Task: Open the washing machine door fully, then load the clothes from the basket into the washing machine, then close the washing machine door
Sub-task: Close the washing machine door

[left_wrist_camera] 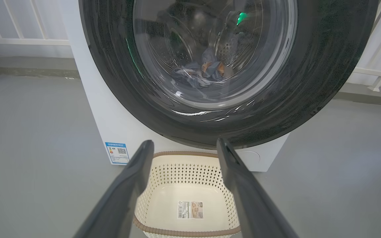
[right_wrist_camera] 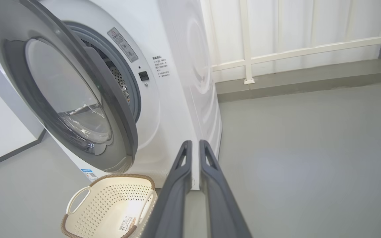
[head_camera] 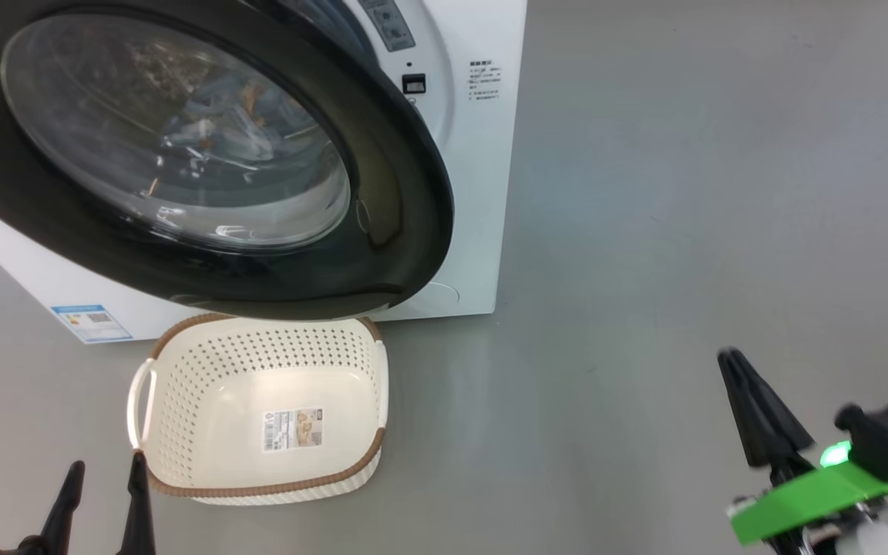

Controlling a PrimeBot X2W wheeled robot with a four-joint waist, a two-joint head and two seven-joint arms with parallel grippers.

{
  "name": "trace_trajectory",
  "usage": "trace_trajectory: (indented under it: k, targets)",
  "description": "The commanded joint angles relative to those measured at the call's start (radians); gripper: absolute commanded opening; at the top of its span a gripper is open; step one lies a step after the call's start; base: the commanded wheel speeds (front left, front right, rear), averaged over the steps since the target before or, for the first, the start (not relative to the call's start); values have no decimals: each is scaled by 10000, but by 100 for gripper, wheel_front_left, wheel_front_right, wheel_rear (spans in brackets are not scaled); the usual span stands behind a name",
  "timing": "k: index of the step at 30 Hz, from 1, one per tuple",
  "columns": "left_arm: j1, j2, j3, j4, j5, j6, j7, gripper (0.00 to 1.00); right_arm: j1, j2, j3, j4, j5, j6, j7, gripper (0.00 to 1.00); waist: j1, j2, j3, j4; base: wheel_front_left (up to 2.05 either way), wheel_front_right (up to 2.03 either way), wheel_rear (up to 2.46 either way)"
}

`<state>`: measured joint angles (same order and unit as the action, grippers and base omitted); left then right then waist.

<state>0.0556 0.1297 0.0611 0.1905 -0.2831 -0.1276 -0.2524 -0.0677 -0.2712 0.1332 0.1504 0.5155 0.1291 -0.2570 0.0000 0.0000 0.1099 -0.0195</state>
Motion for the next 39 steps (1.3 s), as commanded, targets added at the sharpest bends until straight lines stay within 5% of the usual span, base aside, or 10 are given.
trace_trajectory:
  k: [1, 20, 39]
  targets:
    - [-210, 169, 292, -281, 36, -31, -93, 100, -475, -82, 324, -252, 137, 16, -48, 0, 0, 0, -8, 43, 0, 0, 0]
    - [-808, -40, -95, -631, 114, -31, -93, 100, -3986, 609, 2279, -200, 389, 16, -48, 0, 0, 0, 696, 1155, 0, 0, 0]
    - [-1800, -323, -401, -756, 55, -31, -93, 100, -6316, 854, 3787, 1664, 675, 16, -48, 0, 0, 0, 2008, 2023, 0, 0, 0]
